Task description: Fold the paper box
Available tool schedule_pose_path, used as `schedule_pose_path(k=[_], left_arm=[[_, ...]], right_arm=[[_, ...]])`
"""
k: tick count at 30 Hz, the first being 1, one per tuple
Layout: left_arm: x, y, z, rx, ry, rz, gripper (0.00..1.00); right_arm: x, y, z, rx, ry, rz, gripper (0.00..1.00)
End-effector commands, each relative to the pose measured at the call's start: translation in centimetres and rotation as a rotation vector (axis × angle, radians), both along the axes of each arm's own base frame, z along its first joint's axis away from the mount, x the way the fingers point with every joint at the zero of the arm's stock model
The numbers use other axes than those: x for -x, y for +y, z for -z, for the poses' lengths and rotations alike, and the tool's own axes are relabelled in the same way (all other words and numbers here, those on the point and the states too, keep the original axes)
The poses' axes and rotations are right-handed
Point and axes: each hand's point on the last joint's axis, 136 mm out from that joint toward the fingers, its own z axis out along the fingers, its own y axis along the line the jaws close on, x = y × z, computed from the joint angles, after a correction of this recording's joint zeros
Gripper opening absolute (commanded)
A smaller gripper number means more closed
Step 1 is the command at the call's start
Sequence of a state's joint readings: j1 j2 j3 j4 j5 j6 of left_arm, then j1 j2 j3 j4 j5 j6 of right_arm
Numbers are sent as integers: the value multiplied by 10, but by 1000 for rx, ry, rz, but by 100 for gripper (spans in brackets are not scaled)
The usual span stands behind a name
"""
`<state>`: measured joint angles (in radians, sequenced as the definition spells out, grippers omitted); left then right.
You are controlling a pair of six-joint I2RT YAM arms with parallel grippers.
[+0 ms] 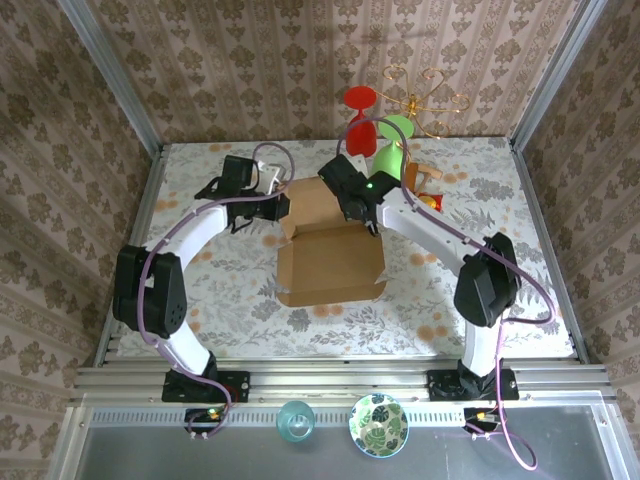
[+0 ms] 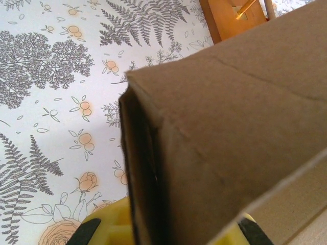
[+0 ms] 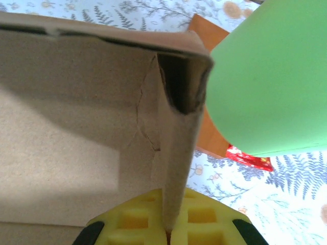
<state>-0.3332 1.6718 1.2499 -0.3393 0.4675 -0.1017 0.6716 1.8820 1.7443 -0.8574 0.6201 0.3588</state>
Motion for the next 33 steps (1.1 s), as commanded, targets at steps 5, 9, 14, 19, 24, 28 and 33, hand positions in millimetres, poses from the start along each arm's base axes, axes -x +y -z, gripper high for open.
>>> schedule_pose_path(k=[5,9,14,19,24,28,33], left_arm=[[8,-1,-13,-71,59,-53,0],[7,7,-14,-117,81,-113,0],[8,-1,-23,-43,93,-120,0],[13,-7,-30,-19,130,-101,0],[17,-10,-32,-14,156,-75,0],[18,-10,-33,-8,166,-67,0],[18,-8,-33,-8,170,-65,0]], right_arm=[[7,-32,-9,167,18,155,0],[11,-35,-8,181,37,174,0],[14,-21,-4,53,66,118,0],[11,-11,0,-94,87,61,0],[9,-9,5,-148,115,53,3],[8,-11,9,-161,126,60,8],[7,-15,11,-181,134,66,17]])
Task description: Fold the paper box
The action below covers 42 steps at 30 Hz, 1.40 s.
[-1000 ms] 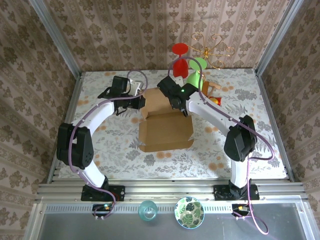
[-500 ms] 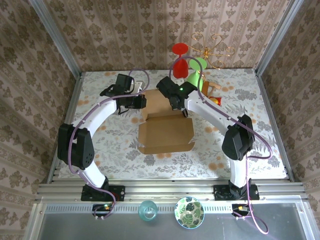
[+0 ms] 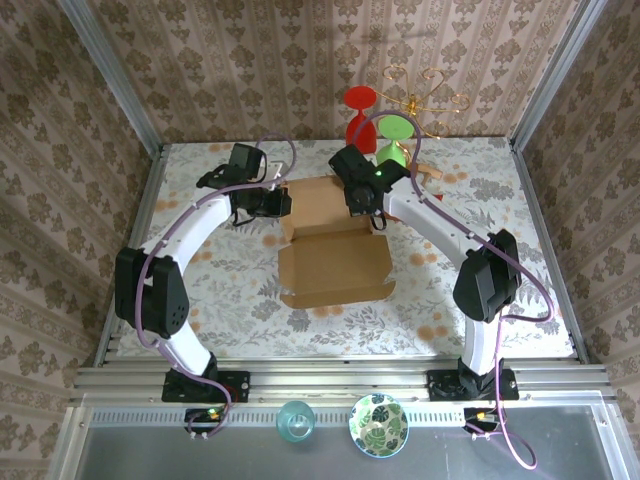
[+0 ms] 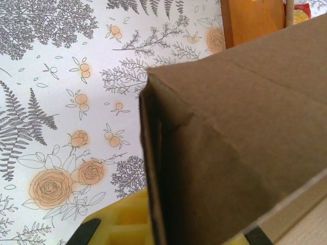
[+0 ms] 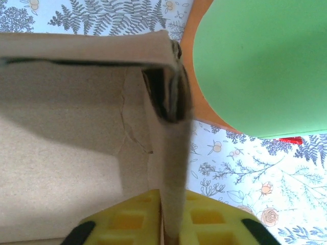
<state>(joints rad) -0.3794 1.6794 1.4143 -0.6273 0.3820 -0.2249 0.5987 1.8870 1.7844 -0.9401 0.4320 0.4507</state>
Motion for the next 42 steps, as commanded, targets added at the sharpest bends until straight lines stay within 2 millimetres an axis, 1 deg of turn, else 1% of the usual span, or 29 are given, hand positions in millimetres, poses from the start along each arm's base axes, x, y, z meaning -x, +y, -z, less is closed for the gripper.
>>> schedule_pose_path(k=[1,7,15,19,22,24,27,32,42], left_arm=[[-1,-8,-17,57,0,25,0],[-1,-8,-17,59,0,23,0],[-1,-8,-17,61,2,25,0],[0,-8,-18,62,0,26,0],[0,-8,-19,61,0,23,0],[-1,-8,-19,61,0,19,0],[-1,-7,-19,60,0,13,0],[-2,-5,-19,51,6,4,0],[-5,-1,-21,26,13,-37,0]], right_arm=[[3,-6,0,-24,12,7,20],[1,-4,-1,-40,14,2,25],[-4,-2,0,-49,13,-1,28],[-5,-3,2,-31,18,6,26],[-6,-8,1,8,14,24,18],[-6,-12,-2,42,12,38,16],[-6,-16,-4,78,8,57,11],[-3,-24,-10,148,10,86,6],[0,-38,-11,251,30,122,0]])
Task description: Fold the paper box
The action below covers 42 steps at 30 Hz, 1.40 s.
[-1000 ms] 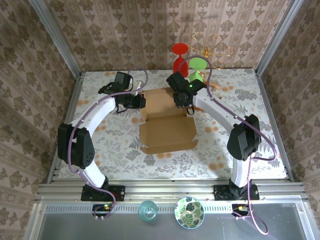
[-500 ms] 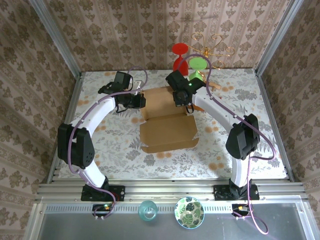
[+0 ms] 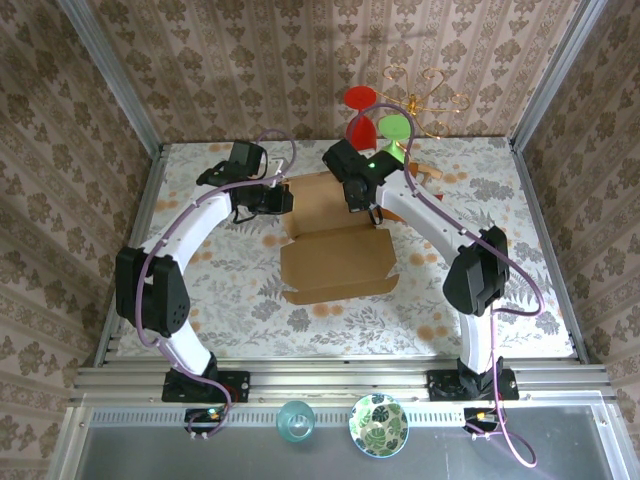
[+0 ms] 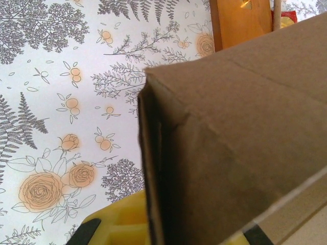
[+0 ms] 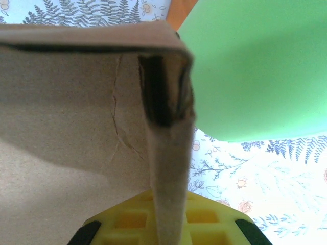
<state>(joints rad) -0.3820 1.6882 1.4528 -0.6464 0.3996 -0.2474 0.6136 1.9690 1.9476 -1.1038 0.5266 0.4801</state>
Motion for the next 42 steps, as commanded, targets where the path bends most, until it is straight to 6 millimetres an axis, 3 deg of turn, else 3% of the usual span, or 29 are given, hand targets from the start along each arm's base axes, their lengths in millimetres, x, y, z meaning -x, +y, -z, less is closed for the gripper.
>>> schedule_pose_path(k=[1,9,17,21,25,42], left_arm=[[-3,4,-11,-1,7,-36,0],[-4,3,-13,-5,16,-49,0],[-5,-1,-16,1,17,-48,0],[-4,-3,-17,11,23,-42,0],[-2,-5,-19,26,29,-28,0],[1,-7,-20,34,49,-16,0]], right_arm=[[3,-32,1,163,20,81,0],[3,-41,-6,302,18,101,0],[2,-30,-13,401,-7,53,0],[2,-9,-5,203,-2,-21,0],[-1,0,-16,57,-21,-53,2],[-11,-6,-23,-70,1,-14,20]])
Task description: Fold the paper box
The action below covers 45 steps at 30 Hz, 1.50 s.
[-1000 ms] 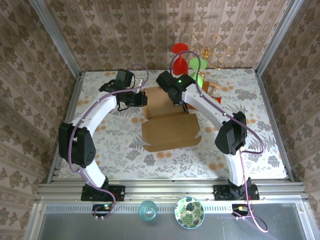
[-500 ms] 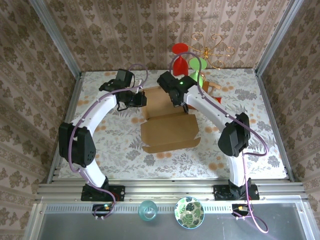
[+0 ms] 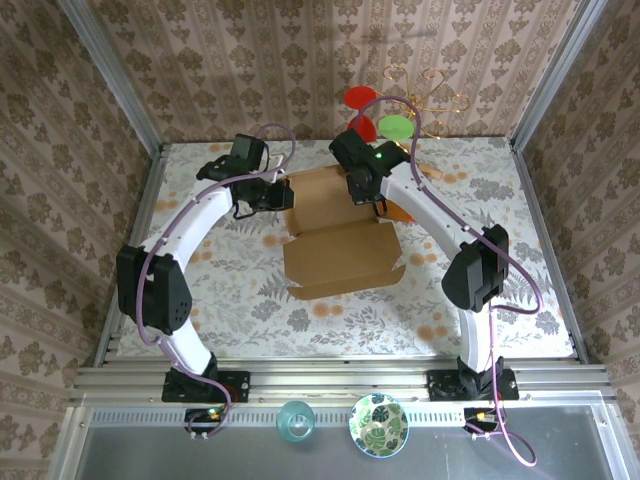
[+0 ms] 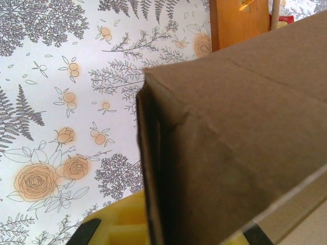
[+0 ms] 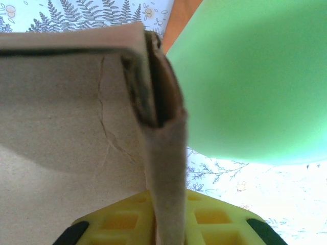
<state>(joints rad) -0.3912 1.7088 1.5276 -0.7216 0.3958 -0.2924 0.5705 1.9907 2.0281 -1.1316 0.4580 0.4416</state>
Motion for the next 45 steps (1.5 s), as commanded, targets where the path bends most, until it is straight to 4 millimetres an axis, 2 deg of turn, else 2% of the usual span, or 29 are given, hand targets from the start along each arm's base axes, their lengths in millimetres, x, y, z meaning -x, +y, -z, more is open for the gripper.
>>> schedule_pose_path(k=[1,7,19,23,27,30,35,45], left_arm=[[1,-3,-10,29,4,13,0],[1,-3,-10,30,6,14,0],[1,-4,-9,31,6,15,0],[1,-3,-10,31,6,15,0],[1,-2,-10,30,6,12,0],[1,-3,-10,33,6,13,0],[0,-3,-11,32,5,12,0],[0,-2,-11,23,6,2,0]], right_arm=[[0,-3,-13,-24,-15,4,22],[-2,-4,-16,-37,-22,11,29],[-4,2,-20,-72,-24,5,34],[-6,-1,-12,-50,-11,15,27],[-8,-5,-11,-23,-15,26,12],[-9,-7,-11,0,-15,31,7],[-6,-17,-13,73,-19,58,0],[1,-36,-14,272,-12,89,0]])
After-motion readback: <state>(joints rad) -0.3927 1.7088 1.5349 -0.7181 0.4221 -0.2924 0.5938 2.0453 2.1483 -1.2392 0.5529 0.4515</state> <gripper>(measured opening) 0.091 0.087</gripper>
